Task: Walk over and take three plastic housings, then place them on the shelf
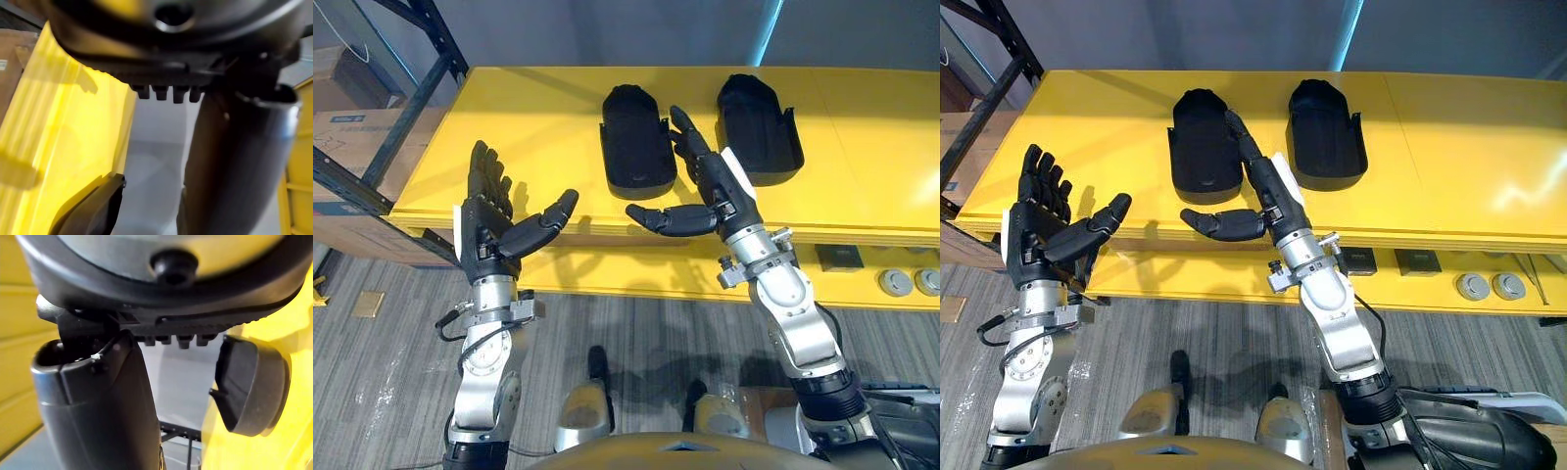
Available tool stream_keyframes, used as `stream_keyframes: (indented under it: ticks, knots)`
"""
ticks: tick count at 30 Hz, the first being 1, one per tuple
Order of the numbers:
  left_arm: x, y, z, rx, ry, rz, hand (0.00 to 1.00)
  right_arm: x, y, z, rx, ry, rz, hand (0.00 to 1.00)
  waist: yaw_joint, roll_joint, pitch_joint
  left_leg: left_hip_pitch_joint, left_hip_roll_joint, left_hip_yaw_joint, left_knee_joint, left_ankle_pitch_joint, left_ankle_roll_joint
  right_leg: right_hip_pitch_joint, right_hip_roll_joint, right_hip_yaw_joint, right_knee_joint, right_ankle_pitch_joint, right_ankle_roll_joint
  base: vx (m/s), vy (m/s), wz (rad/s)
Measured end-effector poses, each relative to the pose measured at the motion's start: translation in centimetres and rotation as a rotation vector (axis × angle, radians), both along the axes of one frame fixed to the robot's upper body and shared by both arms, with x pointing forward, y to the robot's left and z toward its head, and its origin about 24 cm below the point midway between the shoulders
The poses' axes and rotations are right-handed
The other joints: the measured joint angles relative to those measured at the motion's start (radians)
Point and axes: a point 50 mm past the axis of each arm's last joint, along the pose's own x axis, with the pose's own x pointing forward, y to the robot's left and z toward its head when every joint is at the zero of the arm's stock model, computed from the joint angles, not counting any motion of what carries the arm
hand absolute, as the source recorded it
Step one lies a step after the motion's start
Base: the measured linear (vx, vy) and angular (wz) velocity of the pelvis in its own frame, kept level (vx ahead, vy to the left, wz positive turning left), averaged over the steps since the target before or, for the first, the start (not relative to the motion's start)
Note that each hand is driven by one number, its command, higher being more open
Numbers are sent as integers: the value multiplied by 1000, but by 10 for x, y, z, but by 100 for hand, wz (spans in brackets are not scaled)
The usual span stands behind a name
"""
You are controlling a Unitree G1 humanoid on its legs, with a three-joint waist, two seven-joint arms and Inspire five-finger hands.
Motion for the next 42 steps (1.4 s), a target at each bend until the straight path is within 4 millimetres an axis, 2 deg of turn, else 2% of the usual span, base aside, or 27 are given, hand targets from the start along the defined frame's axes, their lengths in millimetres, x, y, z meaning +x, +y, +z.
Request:
stream_keyframes:
  ticks: [12,17,25,42]
  knots:
    - [-6,2,-4,-13,5,11,100,-5,6,-12,46,42,-23,100,-3,-2,1,-25,4,17,9,-6,4,-49,-1,24,29,-9,-9,4,-3,-4]
    - [-10,2,-9,-53,18,21,100,-5,4,-12,43,37,-43,100,-26,-2,1,-34,3,17,14,-7,1,-60,-3,25,38,-18,-16,3,-2,-1]
    - [-12,0,-4,-84,-7,27,100,-6,4,-15,23,43,-46,100,-29,-1,2,-36,5,18,16,-14,-4,-81,-7,27,72,-44,-17,0,0,0]
    - [-12,1,-2,-89,-15,37,100,-7,9,-39,-30,169,28,100,-30,2,4,-36,-4,14,15,-9,-1,-86,-17,25,88,-48,-13,0,0,0]
